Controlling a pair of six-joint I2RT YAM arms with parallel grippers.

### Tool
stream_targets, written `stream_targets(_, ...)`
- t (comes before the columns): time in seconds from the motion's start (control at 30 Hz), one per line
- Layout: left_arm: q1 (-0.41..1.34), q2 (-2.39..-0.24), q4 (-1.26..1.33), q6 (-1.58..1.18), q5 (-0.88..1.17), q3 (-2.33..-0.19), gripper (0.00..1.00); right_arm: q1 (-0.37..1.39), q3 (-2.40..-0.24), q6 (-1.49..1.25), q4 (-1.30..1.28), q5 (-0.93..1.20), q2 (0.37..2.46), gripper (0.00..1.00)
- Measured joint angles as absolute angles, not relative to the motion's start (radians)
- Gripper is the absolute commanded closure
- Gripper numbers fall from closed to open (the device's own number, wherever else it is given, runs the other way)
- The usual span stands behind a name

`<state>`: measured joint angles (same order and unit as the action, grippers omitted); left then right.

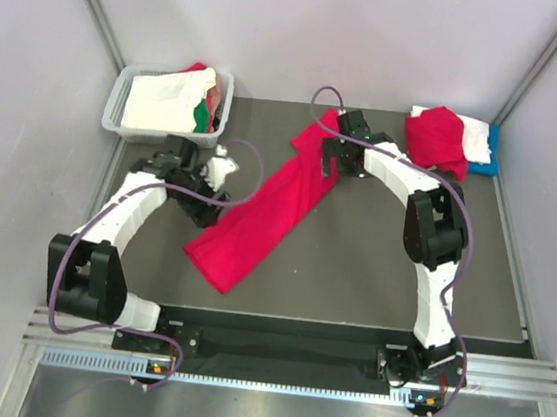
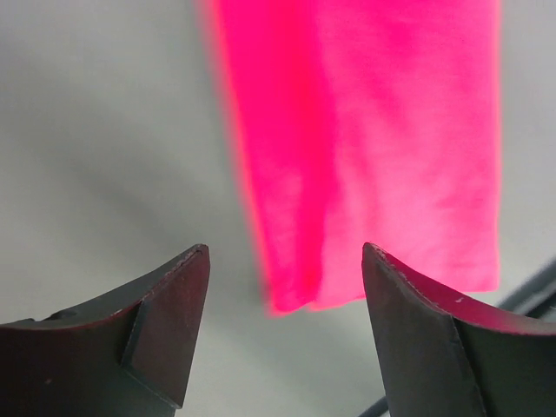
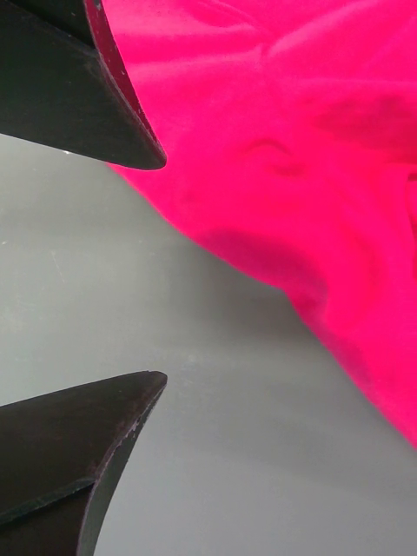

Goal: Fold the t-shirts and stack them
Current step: Fold the tshirt

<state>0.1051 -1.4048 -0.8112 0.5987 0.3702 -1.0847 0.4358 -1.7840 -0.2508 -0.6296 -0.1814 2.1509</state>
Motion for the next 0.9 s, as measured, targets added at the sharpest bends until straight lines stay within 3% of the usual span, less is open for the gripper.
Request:
stream_targets(0.17, 0.281, -1.477, -0.773, 0.558, 0.378, -0.953, 0.29, 0.426, -1.914, -0.262, -0.645, -0.179, 2.251, 0.0)
stream_targets(0.37, 0.283, -1.53, -0.778, 0.548, 0.362, -0.925, 0.3, 0.406, -2.049, -0.282, -0.654, -0.161, 2.355, 0.0)
stream_targets(0.9, 0.288, -1.573, -0.766, 0.553, 0.323, -0.921, 0.31, 0.365, -2.108, -0.282, -0.679, -0.154, 2.417, 0.0)
